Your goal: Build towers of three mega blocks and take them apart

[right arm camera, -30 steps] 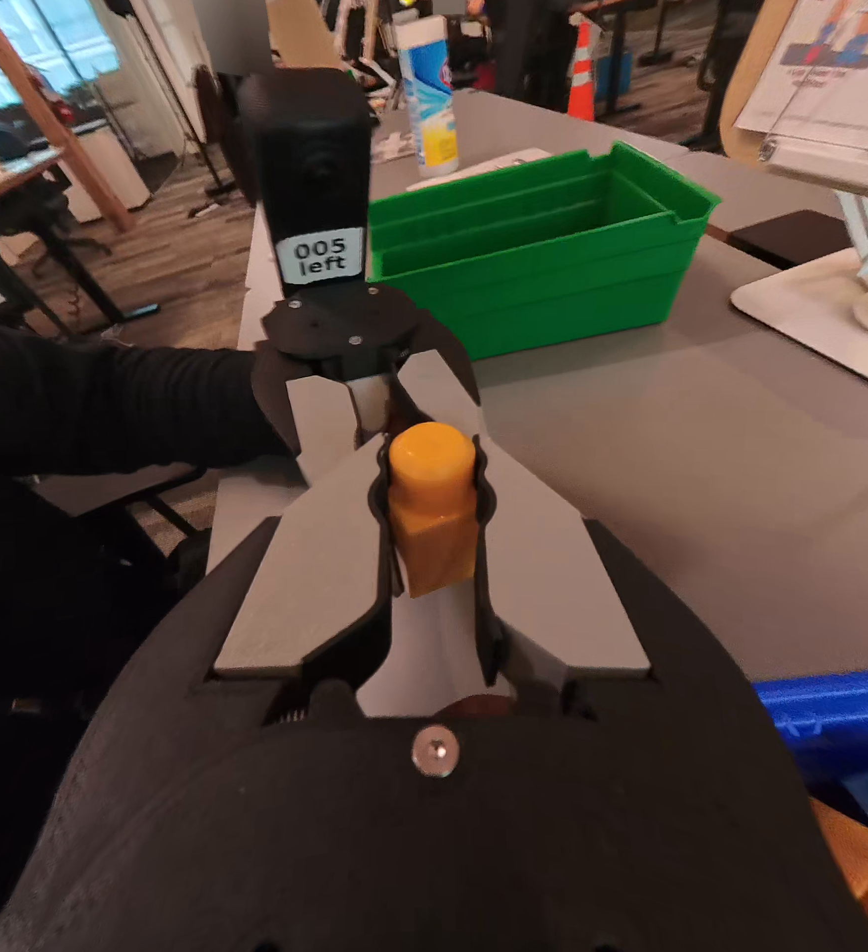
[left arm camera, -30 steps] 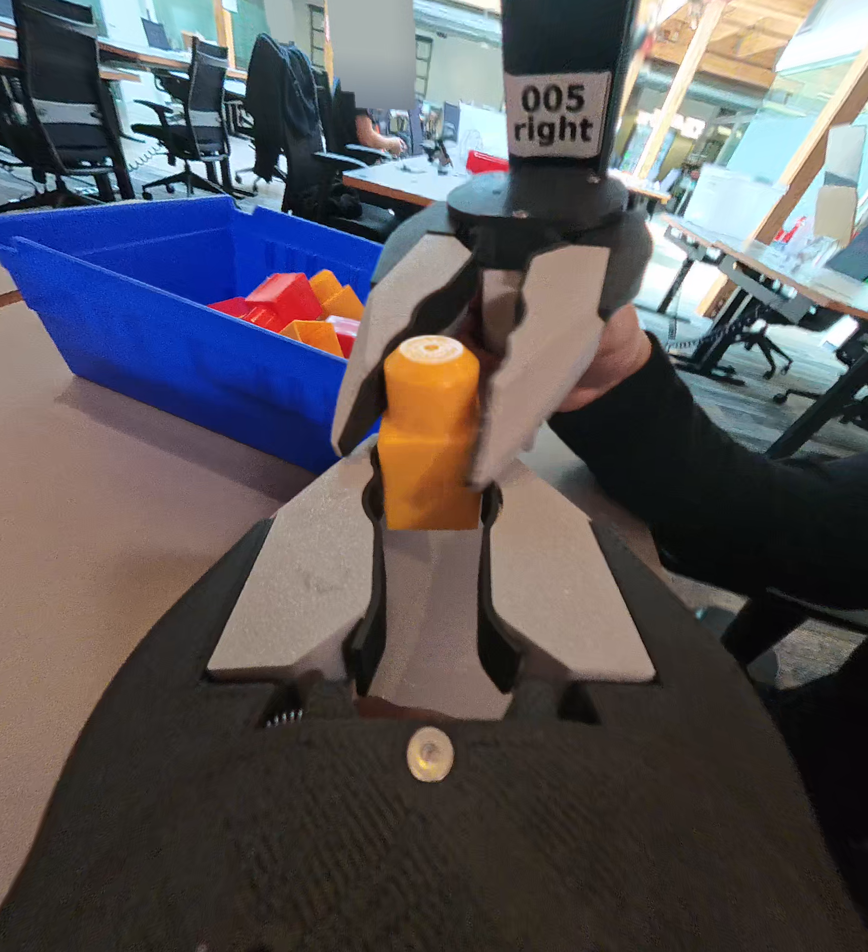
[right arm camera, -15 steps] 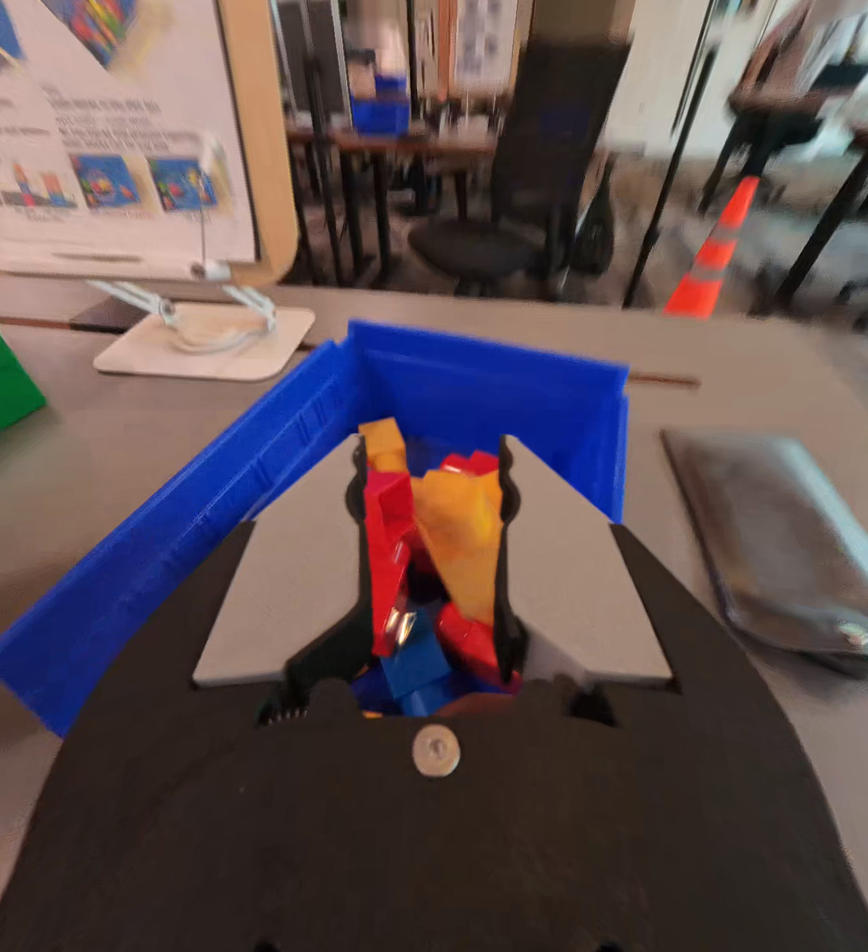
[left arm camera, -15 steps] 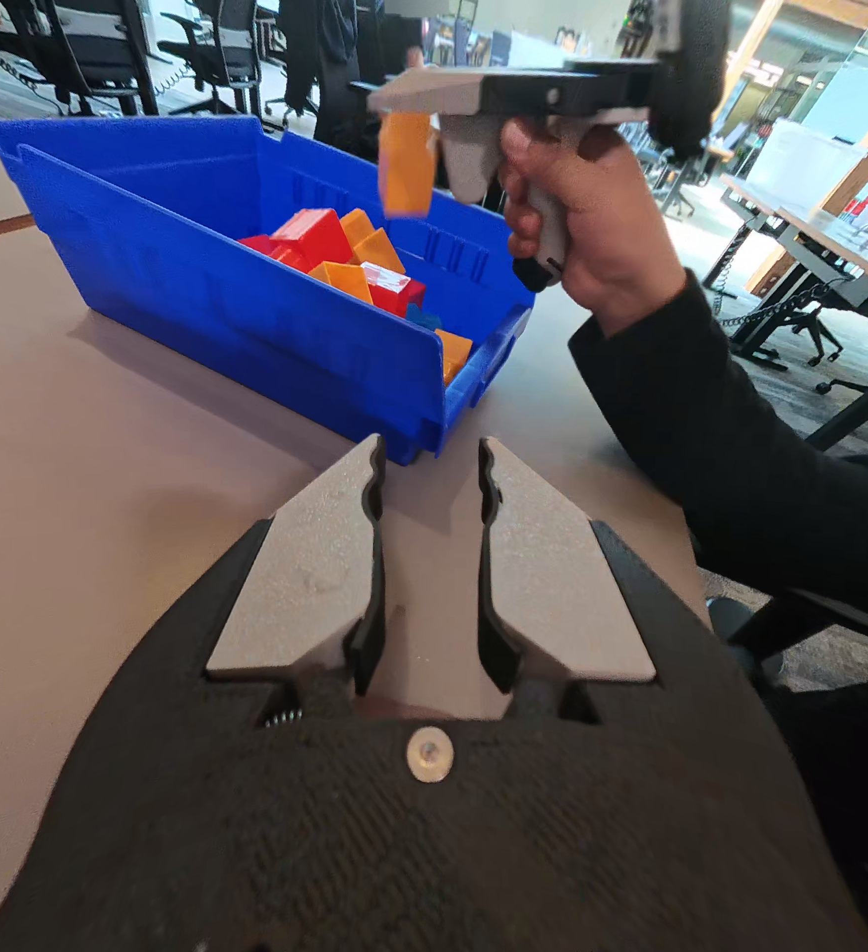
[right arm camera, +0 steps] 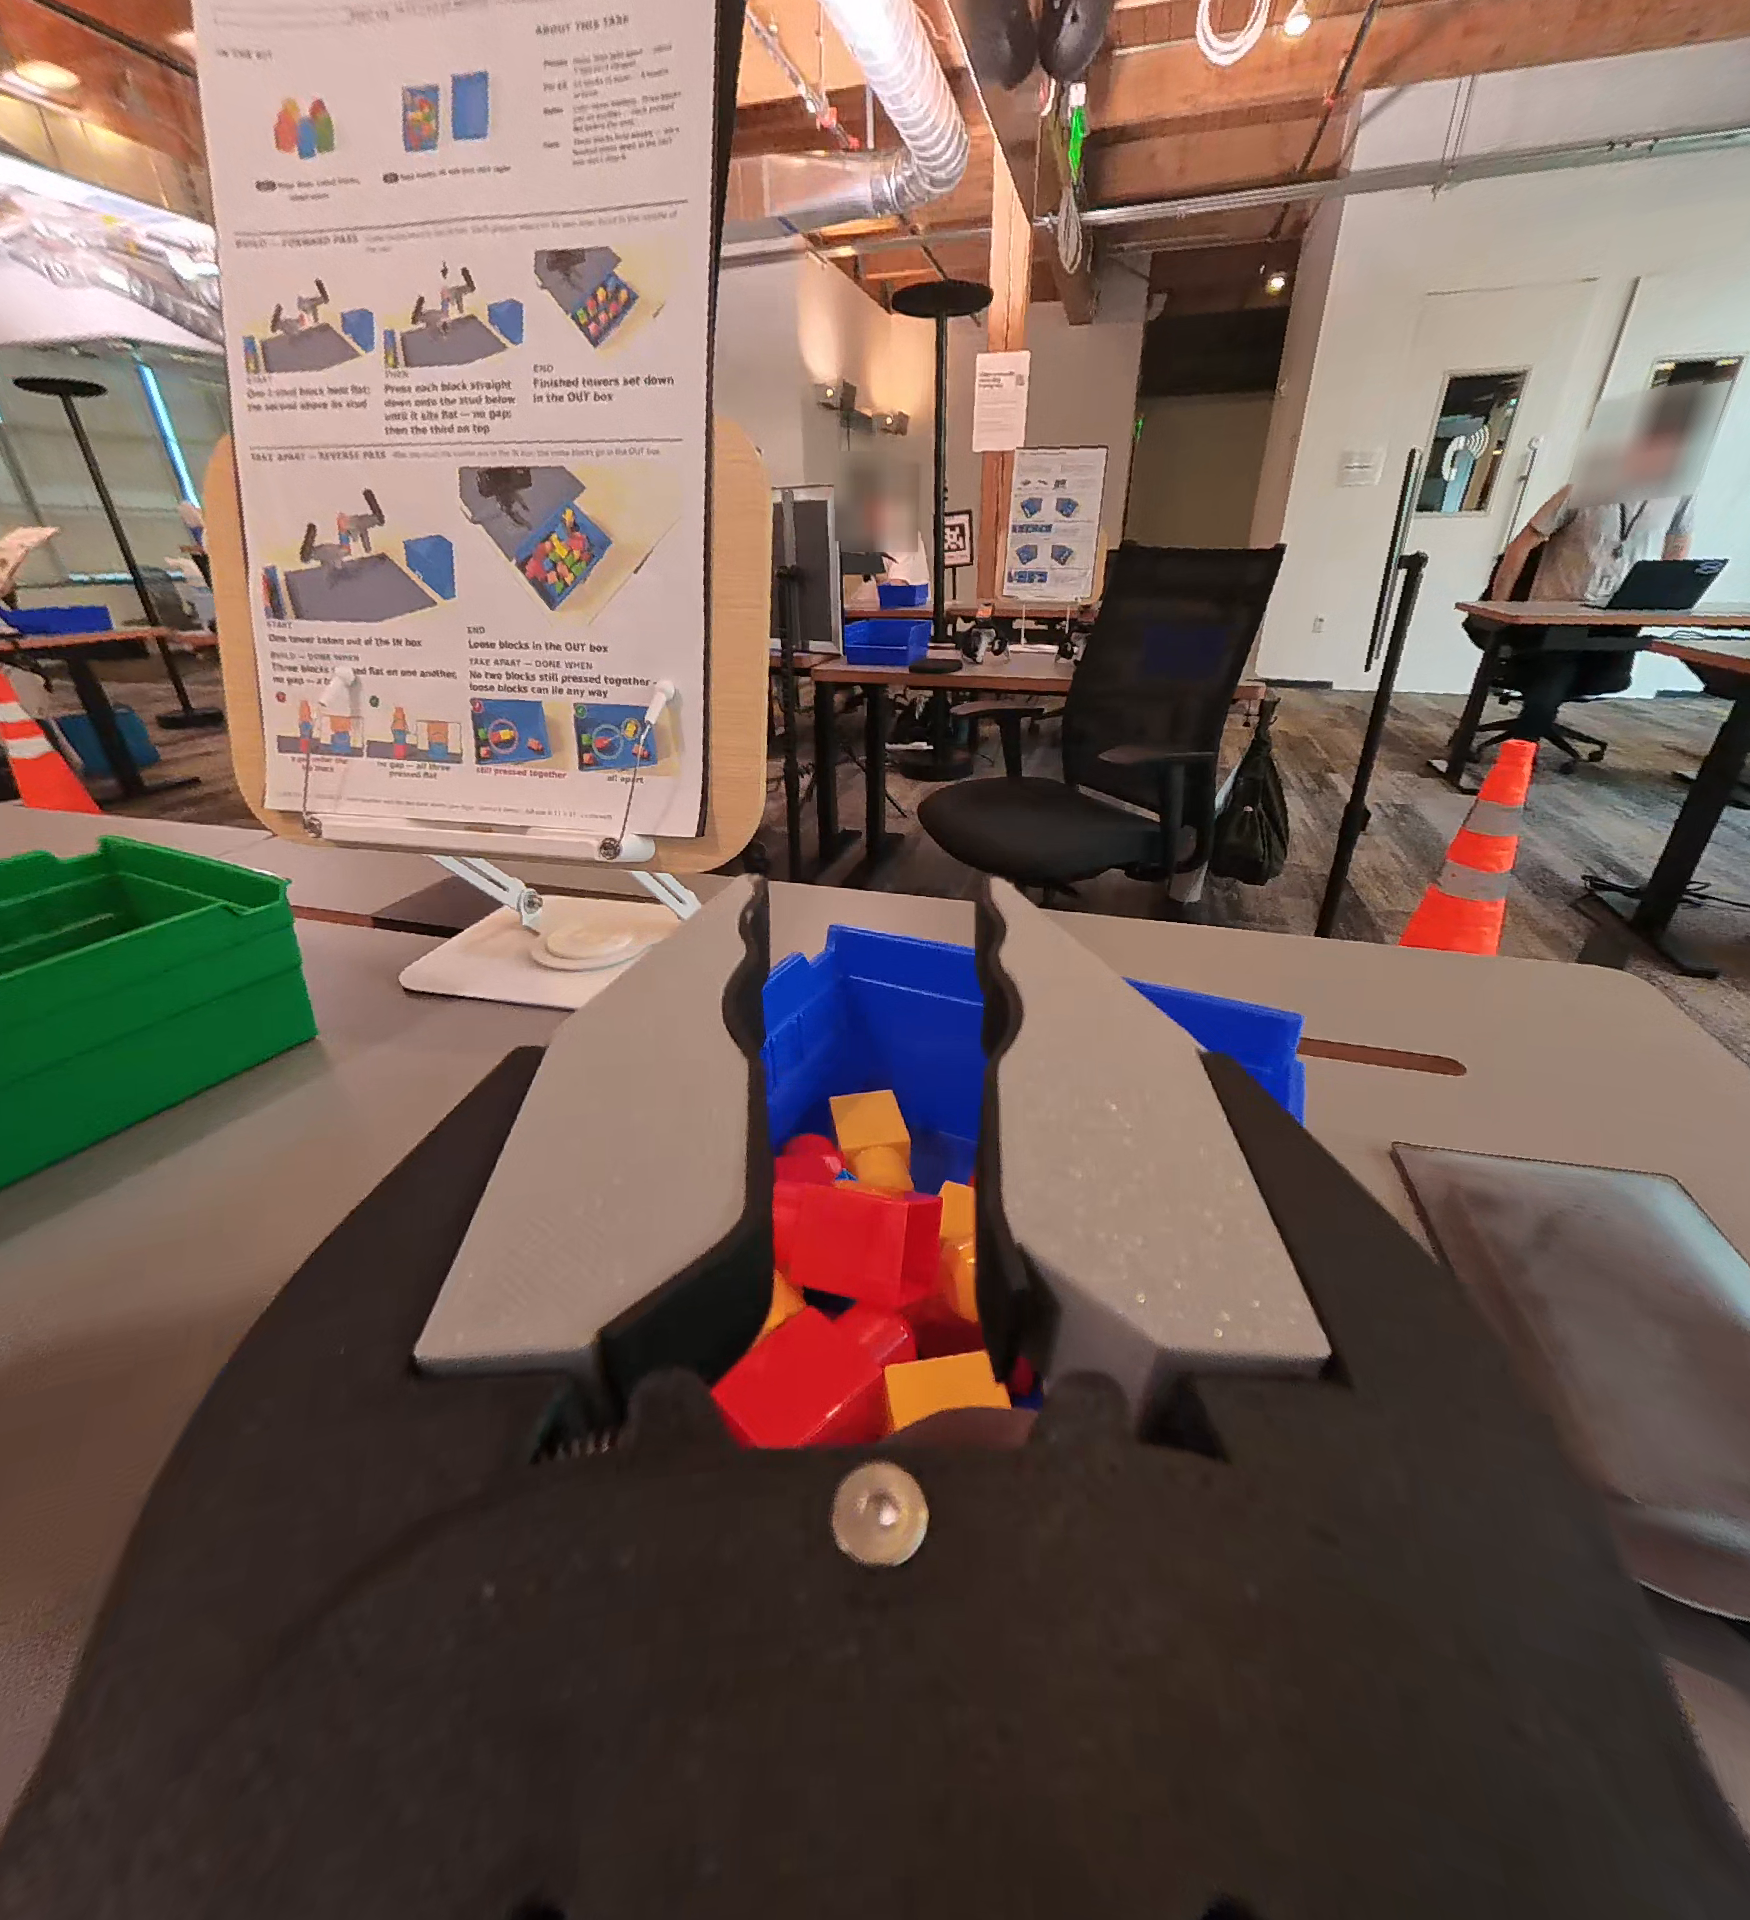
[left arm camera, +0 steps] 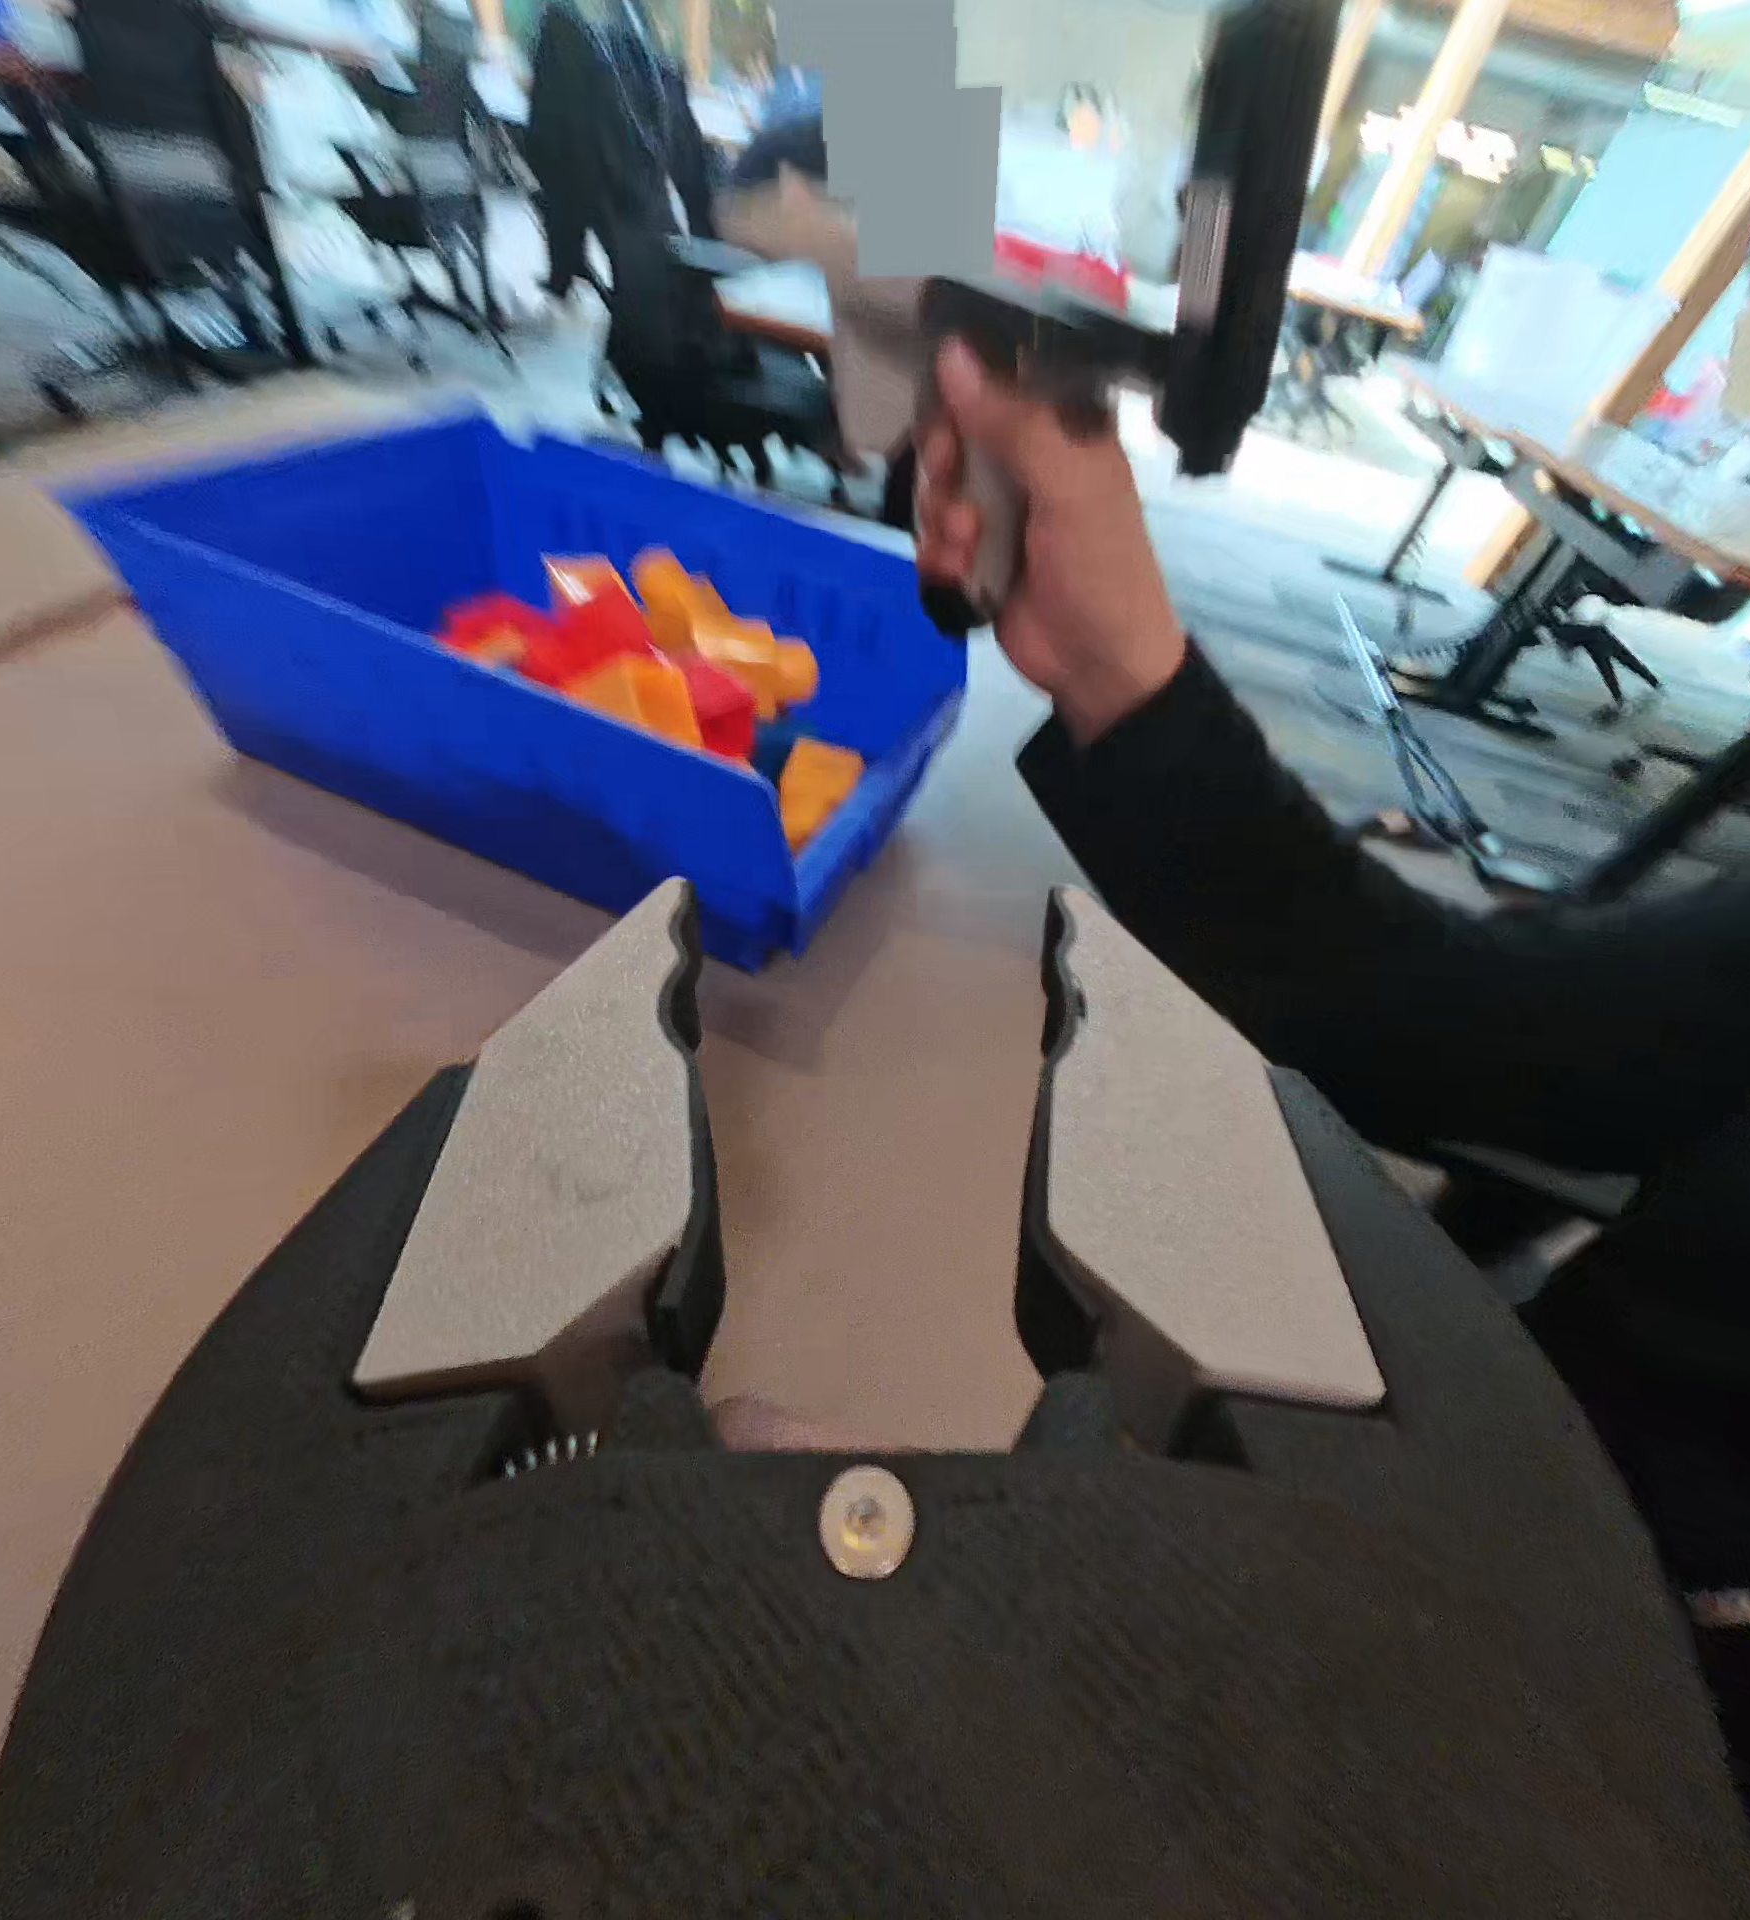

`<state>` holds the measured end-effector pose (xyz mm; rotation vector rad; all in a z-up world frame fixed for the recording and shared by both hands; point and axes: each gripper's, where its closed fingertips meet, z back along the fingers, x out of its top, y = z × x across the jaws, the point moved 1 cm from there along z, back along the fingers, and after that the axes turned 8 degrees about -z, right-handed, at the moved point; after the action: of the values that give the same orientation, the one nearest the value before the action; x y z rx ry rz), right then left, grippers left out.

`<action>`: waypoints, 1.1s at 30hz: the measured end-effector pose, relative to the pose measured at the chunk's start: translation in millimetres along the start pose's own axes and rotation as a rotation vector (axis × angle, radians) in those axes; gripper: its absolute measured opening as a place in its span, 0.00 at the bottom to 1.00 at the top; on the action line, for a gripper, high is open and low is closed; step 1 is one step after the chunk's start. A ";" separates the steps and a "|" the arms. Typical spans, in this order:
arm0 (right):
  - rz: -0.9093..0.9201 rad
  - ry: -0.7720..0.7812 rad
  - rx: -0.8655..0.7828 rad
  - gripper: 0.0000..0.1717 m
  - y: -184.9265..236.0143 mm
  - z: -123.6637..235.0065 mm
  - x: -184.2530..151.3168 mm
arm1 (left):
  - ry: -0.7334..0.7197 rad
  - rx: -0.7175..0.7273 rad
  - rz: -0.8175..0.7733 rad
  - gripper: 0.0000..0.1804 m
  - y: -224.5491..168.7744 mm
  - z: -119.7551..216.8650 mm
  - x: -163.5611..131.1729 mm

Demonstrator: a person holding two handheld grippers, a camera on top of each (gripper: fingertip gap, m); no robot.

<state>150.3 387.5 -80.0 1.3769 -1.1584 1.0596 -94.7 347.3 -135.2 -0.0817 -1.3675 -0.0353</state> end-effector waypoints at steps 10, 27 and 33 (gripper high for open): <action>-0.060 -0.009 0.058 0.21 3.9 -0.5 3.1 | 0.422 0.568 -0.061 0.37 230.9 212.9 -1.7; -0.007 0.039 0.083 0.20 15.5 -7.2 -4.0 | 0.986 0.246 -0.171 0.34 310.8 177.9 -154.2; -0.034 0.021 0.102 0.20 14.8 -3.9 0.0 | 1.121 0.029 0.060 0.36 258.3 198.3 -168.0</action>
<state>135.6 390.9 -77.3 1.4562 -1.0742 1.1188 -303.5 616.6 -269.9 -0.0613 -0.2450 -0.0067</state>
